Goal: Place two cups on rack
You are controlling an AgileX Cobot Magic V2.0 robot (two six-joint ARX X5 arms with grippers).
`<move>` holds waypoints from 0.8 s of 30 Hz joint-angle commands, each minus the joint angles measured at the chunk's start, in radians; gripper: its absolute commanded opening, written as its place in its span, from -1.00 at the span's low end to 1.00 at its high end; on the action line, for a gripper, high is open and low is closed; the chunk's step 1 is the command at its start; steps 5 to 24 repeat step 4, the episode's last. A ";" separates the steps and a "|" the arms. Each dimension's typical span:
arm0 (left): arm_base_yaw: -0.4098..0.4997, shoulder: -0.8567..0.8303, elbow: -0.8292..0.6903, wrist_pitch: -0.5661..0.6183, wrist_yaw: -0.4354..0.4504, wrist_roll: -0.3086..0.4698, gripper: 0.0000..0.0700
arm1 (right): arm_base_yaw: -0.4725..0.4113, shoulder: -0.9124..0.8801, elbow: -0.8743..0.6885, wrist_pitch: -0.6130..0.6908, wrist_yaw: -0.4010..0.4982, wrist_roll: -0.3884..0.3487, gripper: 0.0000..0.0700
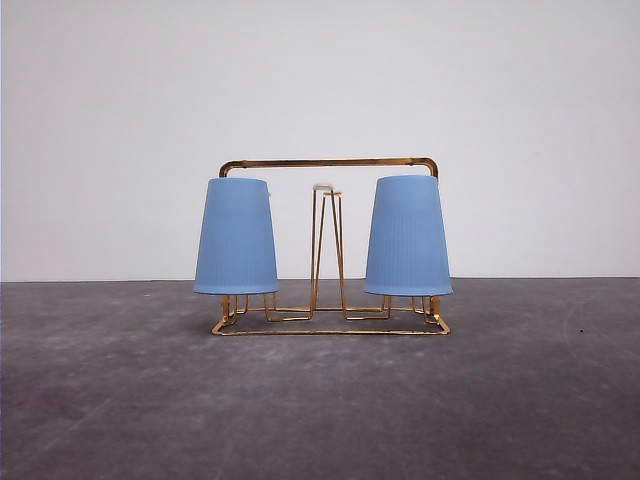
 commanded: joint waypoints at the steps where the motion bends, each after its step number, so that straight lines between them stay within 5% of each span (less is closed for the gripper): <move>1: 0.000 0.000 -0.014 0.015 -0.001 0.016 -1.00 | -0.001 -0.001 -0.002 0.010 0.000 0.011 -0.95; 24: 0.000 0.000 -0.014 0.015 -0.001 0.016 -1.00 | -0.001 -0.001 -0.002 0.010 0.000 0.011 -0.95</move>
